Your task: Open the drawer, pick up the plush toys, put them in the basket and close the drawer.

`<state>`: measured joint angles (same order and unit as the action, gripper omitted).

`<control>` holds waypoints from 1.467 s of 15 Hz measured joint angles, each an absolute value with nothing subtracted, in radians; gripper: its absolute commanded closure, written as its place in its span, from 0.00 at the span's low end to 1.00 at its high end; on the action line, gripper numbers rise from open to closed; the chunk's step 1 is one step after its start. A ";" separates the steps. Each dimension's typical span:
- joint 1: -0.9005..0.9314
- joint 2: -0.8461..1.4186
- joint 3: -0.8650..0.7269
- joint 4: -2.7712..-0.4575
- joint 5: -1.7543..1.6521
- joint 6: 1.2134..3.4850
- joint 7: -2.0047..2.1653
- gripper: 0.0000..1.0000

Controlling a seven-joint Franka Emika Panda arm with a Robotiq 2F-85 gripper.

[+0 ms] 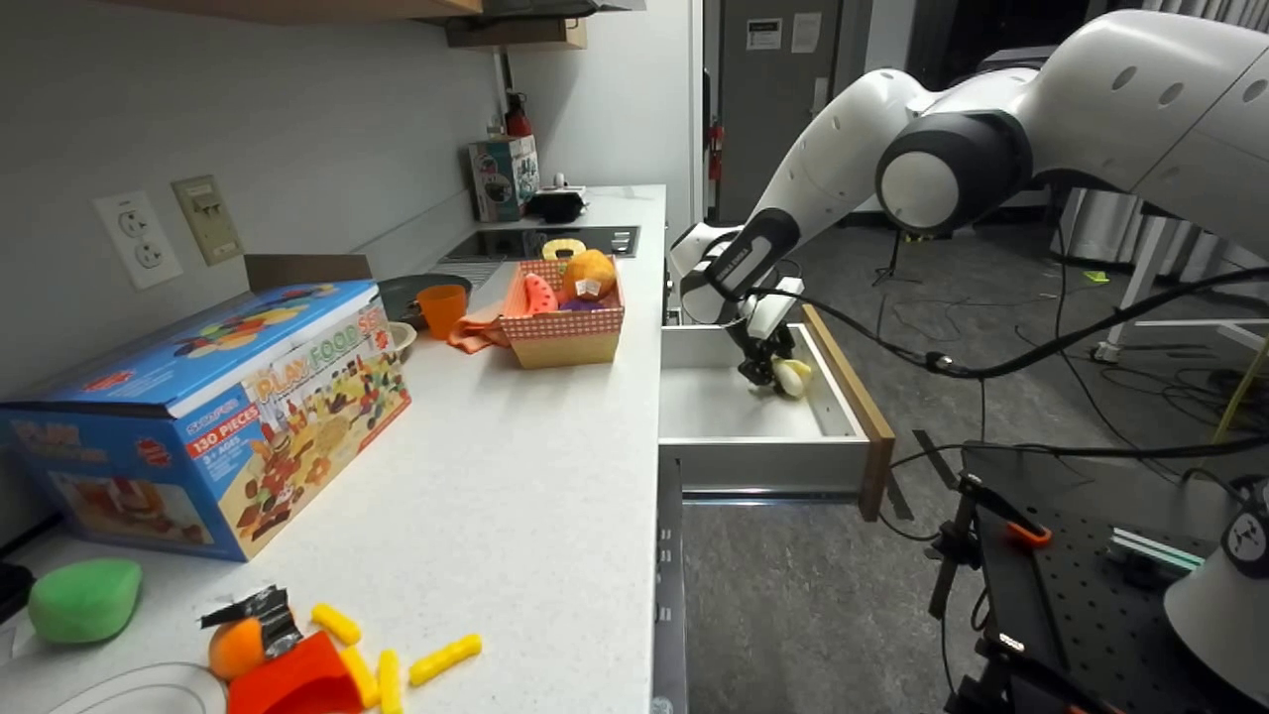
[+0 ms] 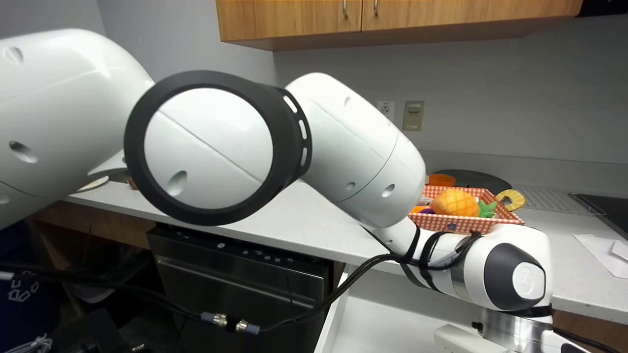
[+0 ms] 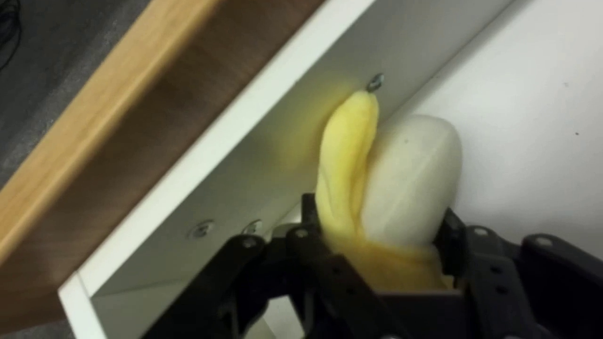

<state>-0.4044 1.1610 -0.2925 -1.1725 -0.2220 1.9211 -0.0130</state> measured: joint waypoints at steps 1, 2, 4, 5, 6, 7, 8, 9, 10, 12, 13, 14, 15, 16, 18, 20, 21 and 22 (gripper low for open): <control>-0.406 1.161 -0.293 -1.168 -0.222 1.921 -0.013 0.84; -0.406 1.158 -0.295 -1.167 -0.222 1.921 -0.012 0.90; -0.406 1.141 -0.305 -1.175 -0.229 1.923 -0.012 0.99; -0.405 1.123 -0.313 -1.188 -0.235 1.926 -0.012 0.96; -0.405 1.097 -0.322 -1.208 -0.243 1.940 -0.013 0.96; -0.405 1.062 -0.328 -1.238 -0.246 1.966 -0.017 0.99; -0.406 1.021 -0.330 -1.275 -0.246 2.000 -0.029 0.97; -0.406 0.975 -0.331 -1.318 -0.245 2.038 -0.046 0.96; -0.407 0.928 -0.330 -1.361 -0.242 2.082 -0.064 0.96; -0.409 0.828 -0.321 -1.445 -0.231 2.166 -0.103 0.96; -0.409 0.778 -0.313 -1.486 -0.224 2.203 -0.120 0.96; -0.409 0.729 -0.300 -1.522 -0.217 2.234 -0.134 0.96; -0.409 0.682 -0.284 -1.555 -0.204 2.259 -0.150 0.96; -0.409 0.637 -0.265 -1.584 -0.191 2.275 -0.174 0.85; -0.409 0.562 -0.232 -1.638 -0.175 2.288 -0.232 0.85; -0.409 0.524 -0.220 -1.674 -0.173 2.292 -0.250 0.85; -0.409 0.519 -0.220 -1.684 -0.173 2.297 -0.252 0.85; -0.410 0.519 -0.220 -1.689 -0.173 2.300 -0.254 0.96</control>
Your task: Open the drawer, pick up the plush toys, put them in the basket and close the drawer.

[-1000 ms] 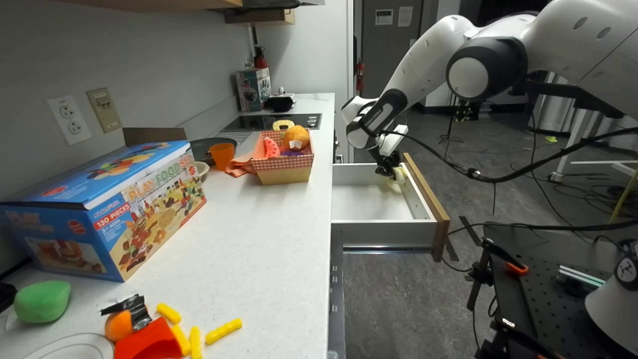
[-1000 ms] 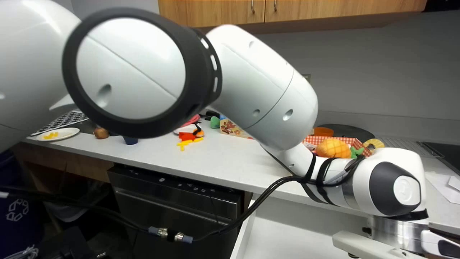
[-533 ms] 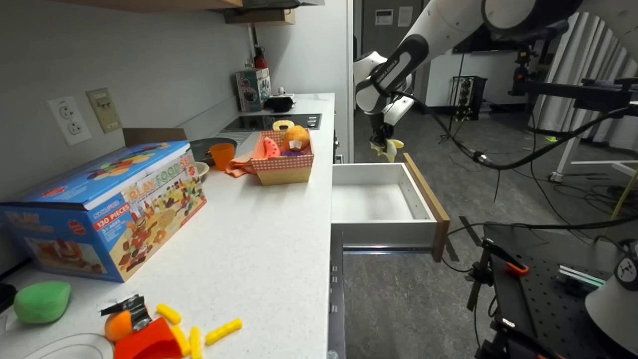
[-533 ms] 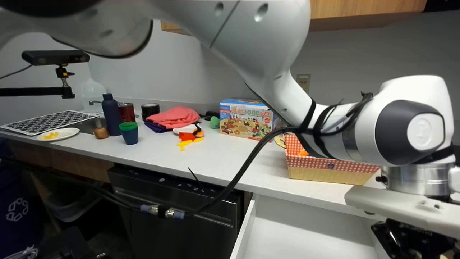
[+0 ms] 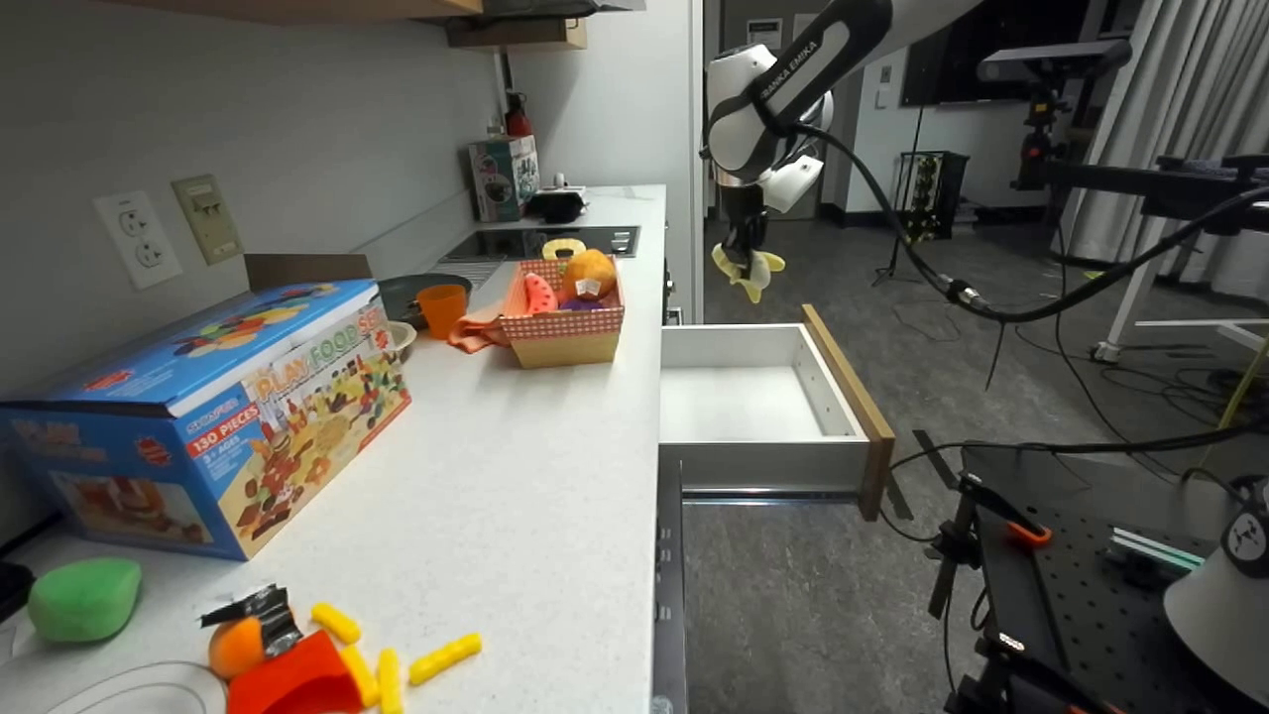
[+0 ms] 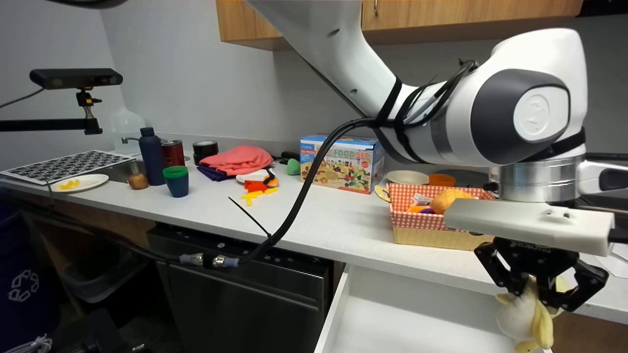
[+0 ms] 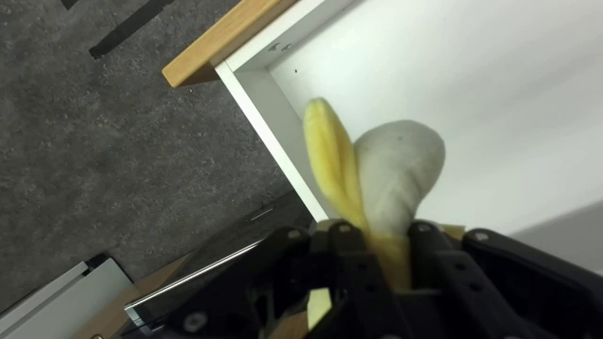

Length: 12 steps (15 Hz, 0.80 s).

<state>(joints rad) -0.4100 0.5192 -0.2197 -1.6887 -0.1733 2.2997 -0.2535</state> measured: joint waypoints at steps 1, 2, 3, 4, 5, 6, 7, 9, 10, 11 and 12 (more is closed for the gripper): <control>-0.410 0.519 -0.220 -1.693 -0.173 2.302 -0.254 0.96; -0.410 0.521 -0.220 -1.694 -0.173 2.302 -0.254 0.96; -0.409 0.521 -0.220 -1.693 -0.173 2.307 -0.252 0.96; -0.408 0.521 -0.214 -1.690 -0.161 2.323 -0.251 0.96; -0.407 0.519 -0.199 -1.680 -0.134 2.342 -0.251 0.96; -0.404 0.514 -0.179 -1.665 -0.103 2.361 -0.251 0.96; -0.397 0.507 -0.156 -1.647 -0.082 2.381 -0.251 0.96; -0.371 0.486 -0.115 -1.611 -0.048 2.422 -0.251 0.96; -0.356 0.477 -0.098 -1.593 -0.032 2.441 -0.251 0.96; -0.342 0.469 -0.081 -1.574 -0.018 2.455 -0.251 0.96; -0.329 0.464 -0.067 -1.557 -0.003 2.464 -0.251 0.96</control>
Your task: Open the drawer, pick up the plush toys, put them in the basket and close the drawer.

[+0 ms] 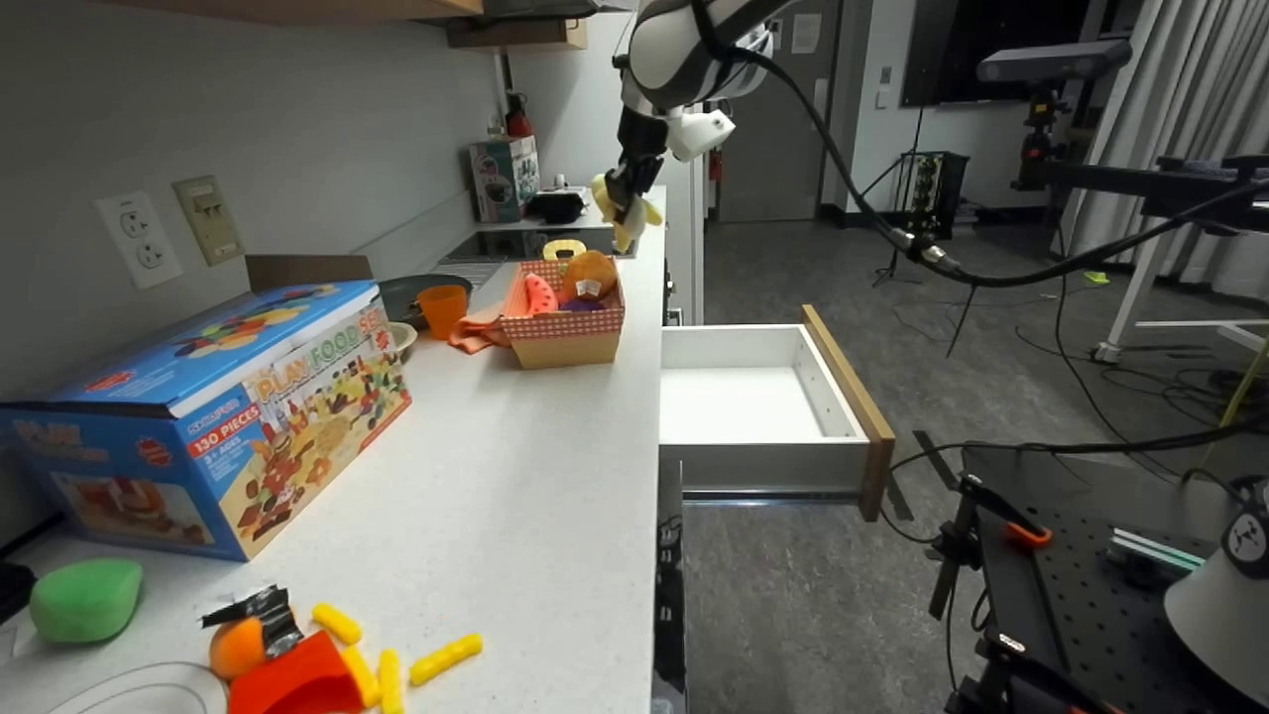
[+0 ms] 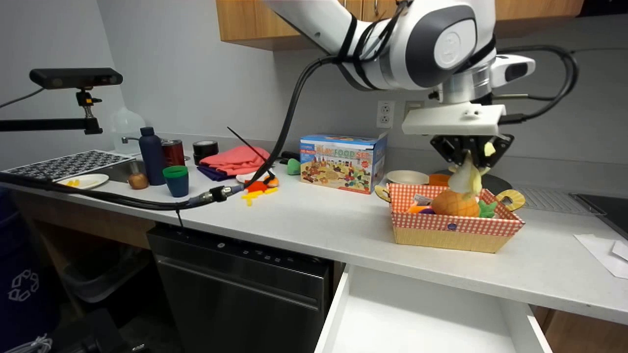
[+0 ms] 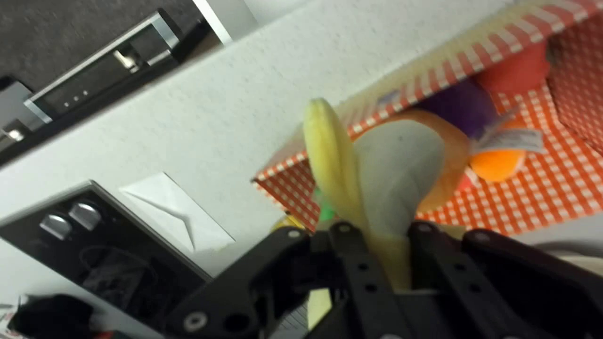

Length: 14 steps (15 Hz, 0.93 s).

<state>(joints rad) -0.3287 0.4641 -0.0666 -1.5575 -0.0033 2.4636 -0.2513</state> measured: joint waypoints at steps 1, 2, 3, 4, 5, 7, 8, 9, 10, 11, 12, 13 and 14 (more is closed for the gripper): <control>-0.318 0.463 -0.054 -1.541 0.009 2.469 -0.251 0.96; -0.309 0.463 -0.041 -1.529 0.020 2.470 -0.252 0.96; -0.301 0.467 -0.031 -1.519 0.031 2.470 -0.253 0.96; -0.295 0.473 -0.024 -1.511 0.037 2.470 -0.253 0.96; -0.290 0.480 -0.017 -1.504 0.042 2.470 -0.254 0.96; -0.288 0.499 -0.004 -1.491 0.051 2.470 -0.261 0.96; -0.288 0.508 0.000 -1.483 0.056 2.470 -0.271 0.80; -0.289 0.516 0.003 -1.477 0.061 2.471 -0.282 0.59; -0.289 0.522 0.005 -1.470 0.066 2.471 -0.293 0.53; -0.289 0.527 0.006 -1.464 0.070 2.471 -0.302 0.45; -0.289 0.532 0.006 -1.459 0.071 2.471 -0.309 0.37; -0.290 0.535 0.006 -1.455 0.073 2.471 -0.311 0.30; -0.291 0.539 0.007 -1.453 0.074 2.471 -0.312 0.21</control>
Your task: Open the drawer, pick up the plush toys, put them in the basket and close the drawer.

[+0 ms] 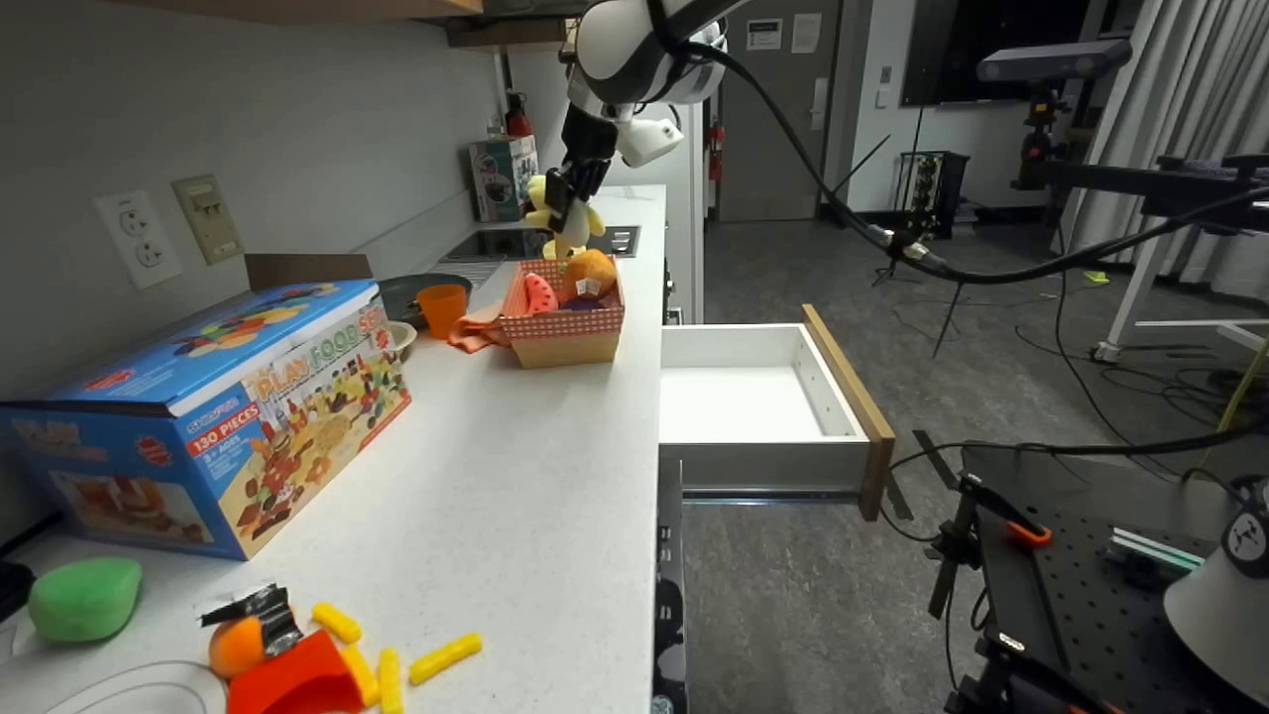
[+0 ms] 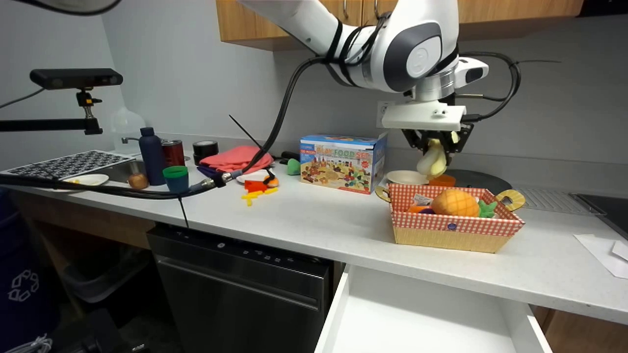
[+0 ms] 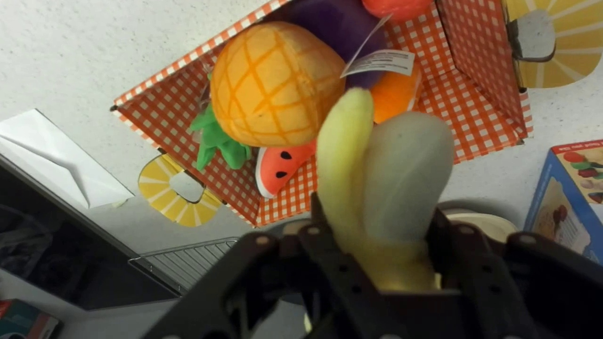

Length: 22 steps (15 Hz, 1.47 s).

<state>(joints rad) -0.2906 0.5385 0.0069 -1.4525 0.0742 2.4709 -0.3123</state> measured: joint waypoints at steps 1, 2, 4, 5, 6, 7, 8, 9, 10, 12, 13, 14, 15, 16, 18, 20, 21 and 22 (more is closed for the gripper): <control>-0.292 0.540 0.007 -1.451 0.077 2.471 -0.313 0.14; -0.294 0.540 0.007 -1.450 0.084 2.471 -0.316 0.08; -0.301 0.538 0.008 -1.448 0.102 2.471 -0.335 0.00; -0.308 0.536 0.011 -1.448 0.115 2.470 -0.354 0.00; -0.316 0.532 0.013 -1.448 0.127 2.470 -0.375 0.00; -0.325 0.527 0.014 -1.450 0.129 2.470 -0.394 0.00; -0.332 0.521 0.009 -1.453 0.128 2.469 -0.407 0.00; -0.334 0.512 -0.003 -1.458 0.118 2.455 -0.409 0.00; -0.333 0.503 -0.021 -1.463 0.099 2.426 -0.407 0.00; -0.324 0.485 -0.067 -1.468 0.029 2.359 -0.378 0.00; -0.317 0.477 -0.089 -1.469 -0.009 2.316 -0.357 0.00; -0.316 0.471 -0.113 -1.477 -0.036 2.277 -0.348 0.00; -0.318 0.471 -0.138 -1.496 -0.058 2.257 -0.346 0.00; -0.322 0.476 -0.163 -1.520 -0.078 2.243 -0.345 0.00; -0.341 0.504 -0.203 -1.565 -0.106 2.220 -0.344 0.00; -0.358 0.545 -0.229 -1.600 -0.125 2.196 -0.335 0.00; -0.366 0.568 -0.237 -1.609 -0.127 2.181 -0.333 0.00; -0.374 0.587 -0.241 -1.615 -0.127 2.167 -0.331 0.00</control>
